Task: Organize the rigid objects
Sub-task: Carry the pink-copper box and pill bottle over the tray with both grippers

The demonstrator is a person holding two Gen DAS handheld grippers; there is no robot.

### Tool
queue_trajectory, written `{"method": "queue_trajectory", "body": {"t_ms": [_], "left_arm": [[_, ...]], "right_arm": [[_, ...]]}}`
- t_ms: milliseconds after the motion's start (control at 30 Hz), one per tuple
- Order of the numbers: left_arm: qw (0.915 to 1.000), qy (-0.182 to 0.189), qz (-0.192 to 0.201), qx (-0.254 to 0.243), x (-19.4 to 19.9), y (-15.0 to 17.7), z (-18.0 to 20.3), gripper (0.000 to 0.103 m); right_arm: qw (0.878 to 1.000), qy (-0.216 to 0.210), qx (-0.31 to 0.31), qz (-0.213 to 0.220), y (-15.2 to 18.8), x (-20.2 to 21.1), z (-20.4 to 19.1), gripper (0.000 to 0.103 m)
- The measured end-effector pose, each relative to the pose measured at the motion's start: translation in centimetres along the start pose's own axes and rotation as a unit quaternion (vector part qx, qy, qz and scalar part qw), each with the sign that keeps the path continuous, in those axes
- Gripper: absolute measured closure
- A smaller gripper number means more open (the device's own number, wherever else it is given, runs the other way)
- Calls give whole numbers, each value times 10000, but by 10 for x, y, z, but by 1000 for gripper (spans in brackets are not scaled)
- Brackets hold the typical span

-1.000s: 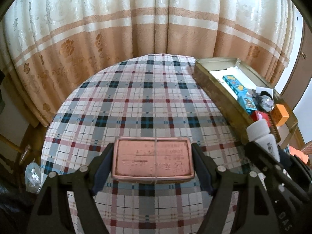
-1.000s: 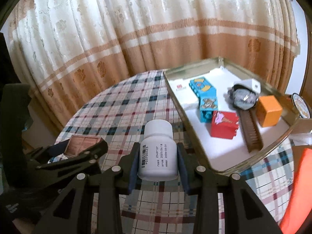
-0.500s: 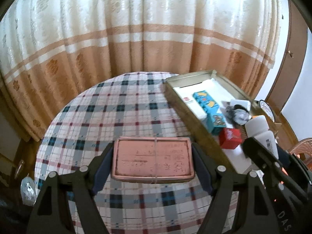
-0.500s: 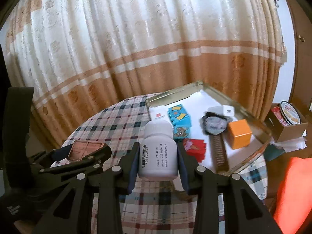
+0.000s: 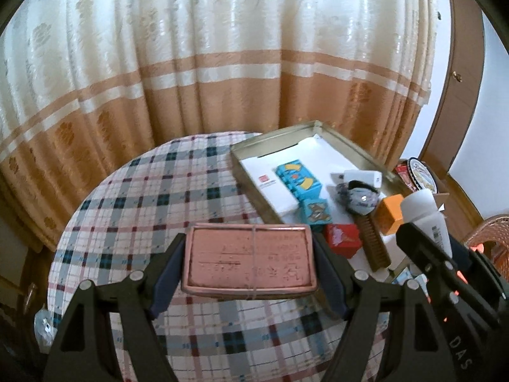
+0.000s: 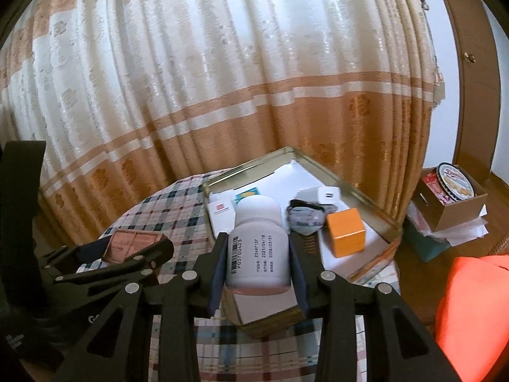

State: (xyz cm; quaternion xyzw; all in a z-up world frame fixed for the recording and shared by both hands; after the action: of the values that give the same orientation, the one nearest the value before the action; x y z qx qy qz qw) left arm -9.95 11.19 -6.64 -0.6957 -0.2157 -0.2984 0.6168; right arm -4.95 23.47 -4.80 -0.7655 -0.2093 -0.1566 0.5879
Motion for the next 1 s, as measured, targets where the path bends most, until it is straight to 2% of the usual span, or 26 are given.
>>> {"method": "queue_trajectory", "body": {"t_ms": [600, 1000], "left_arm": [[9995, 268, 12, -191, -15, -22, 50, 26], [9994, 310, -92, -104, -36, -36, 63, 26]], "right_arm": [[9990, 363, -41, 245, -25, 2, 45, 64], [9979, 509, 115, 377, -50, -12, 60, 64]]}}
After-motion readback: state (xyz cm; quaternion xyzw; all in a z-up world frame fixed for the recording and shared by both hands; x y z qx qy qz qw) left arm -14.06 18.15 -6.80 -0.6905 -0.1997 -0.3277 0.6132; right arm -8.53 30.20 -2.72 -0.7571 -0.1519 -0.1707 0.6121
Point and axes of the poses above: each gripper's, at about its wrist camera, not at the fingertips, and x roughly against the way its jaws point, z to its right, y to its underside, the point moved 8 cm from there along -x, roughly the way its jaws point, and after that the axes turned 6 degrees about -y, right-handed, at the moved point
